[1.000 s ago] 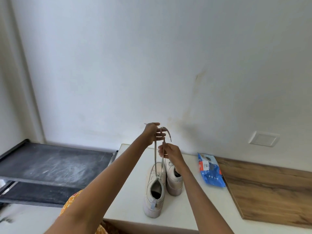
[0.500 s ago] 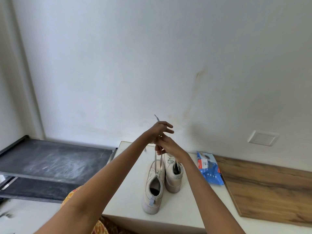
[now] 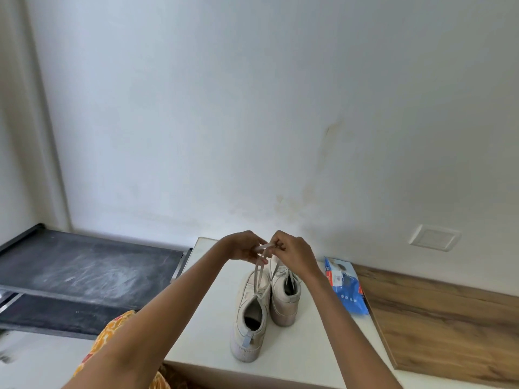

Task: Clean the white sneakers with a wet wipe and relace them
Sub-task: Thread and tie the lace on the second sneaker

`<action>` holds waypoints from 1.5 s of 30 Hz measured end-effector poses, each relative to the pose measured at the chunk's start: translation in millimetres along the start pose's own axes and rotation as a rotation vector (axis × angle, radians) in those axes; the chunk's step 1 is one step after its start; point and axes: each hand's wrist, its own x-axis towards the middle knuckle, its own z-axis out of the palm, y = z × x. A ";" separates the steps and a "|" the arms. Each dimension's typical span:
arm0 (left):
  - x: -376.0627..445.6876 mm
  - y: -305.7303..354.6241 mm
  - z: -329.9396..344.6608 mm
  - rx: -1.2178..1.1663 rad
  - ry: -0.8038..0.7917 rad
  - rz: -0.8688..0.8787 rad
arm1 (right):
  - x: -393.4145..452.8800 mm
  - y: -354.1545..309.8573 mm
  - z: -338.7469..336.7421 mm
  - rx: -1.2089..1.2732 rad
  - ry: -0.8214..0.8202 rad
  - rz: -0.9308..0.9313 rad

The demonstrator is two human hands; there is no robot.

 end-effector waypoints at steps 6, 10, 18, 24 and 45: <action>-4.4 -11.9 -7.8 0.223 0.002 0.066 | -5.9 10.9 8.3 -0.068 0.202 -0.001; 6.7 -23.9 -16.3 -0.038 0.380 0.171 | -12.7 30.0 8.3 -0.112 0.159 0.111; 20.2 -60.6 -14.8 -0.889 0.676 0.109 | -34.5 44.8 12.0 -0.455 -0.508 0.332; 20.2 -96.6 -33.7 -0.172 0.751 0.029 | -41.7 55.8 16.3 -0.529 -0.737 0.463; 20.3 -98.5 -1.1 1.026 0.032 0.303 | -48.5 37.8 70.5 -0.041 -0.500 0.223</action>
